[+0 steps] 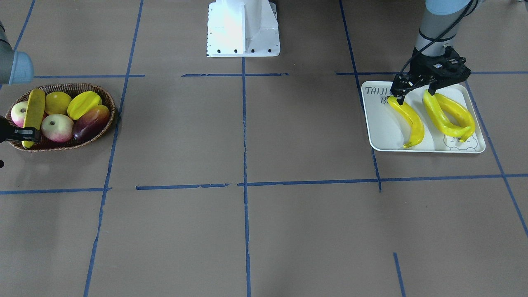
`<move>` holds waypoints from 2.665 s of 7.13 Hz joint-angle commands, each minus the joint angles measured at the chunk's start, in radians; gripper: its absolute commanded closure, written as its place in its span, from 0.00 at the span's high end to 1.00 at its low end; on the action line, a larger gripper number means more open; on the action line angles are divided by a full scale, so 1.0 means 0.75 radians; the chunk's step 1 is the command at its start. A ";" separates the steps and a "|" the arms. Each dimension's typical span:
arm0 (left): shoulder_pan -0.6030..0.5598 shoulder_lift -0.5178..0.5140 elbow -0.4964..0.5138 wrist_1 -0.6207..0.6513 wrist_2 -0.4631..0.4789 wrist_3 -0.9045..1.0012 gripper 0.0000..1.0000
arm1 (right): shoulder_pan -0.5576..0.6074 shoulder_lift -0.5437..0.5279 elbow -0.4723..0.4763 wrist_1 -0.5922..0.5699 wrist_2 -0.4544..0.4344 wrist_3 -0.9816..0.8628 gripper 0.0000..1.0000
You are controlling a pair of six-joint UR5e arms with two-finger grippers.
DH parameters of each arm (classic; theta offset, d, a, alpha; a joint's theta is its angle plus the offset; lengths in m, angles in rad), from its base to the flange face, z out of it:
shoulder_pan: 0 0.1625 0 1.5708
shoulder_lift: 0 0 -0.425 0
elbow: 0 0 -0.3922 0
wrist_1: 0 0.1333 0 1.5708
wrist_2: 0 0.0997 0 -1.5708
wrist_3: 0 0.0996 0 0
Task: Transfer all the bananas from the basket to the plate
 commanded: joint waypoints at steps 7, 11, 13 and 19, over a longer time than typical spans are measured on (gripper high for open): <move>-0.002 -0.122 -0.012 0.022 -0.153 -0.085 1.00 | 0.138 0.414 0.514 -0.436 0.054 0.400 0.00; 0.004 -0.472 0.016 0.010 -0.321 -0.691 1.00 | -0.075 0.556 0.536 0.264 -0.457 1.102 0.00; 0.008 -0.619 0.053 -0.004 -0.325 -1.127 1.00 | -0.282 0.619 0.563 0.315 -0.858 1.158 0.00; -0.010 -0.663 0.221 -0.537 -0.280 -2.150 1.00 | -0.869 0.767 0.563 0.309 -1.883 1.388 0.00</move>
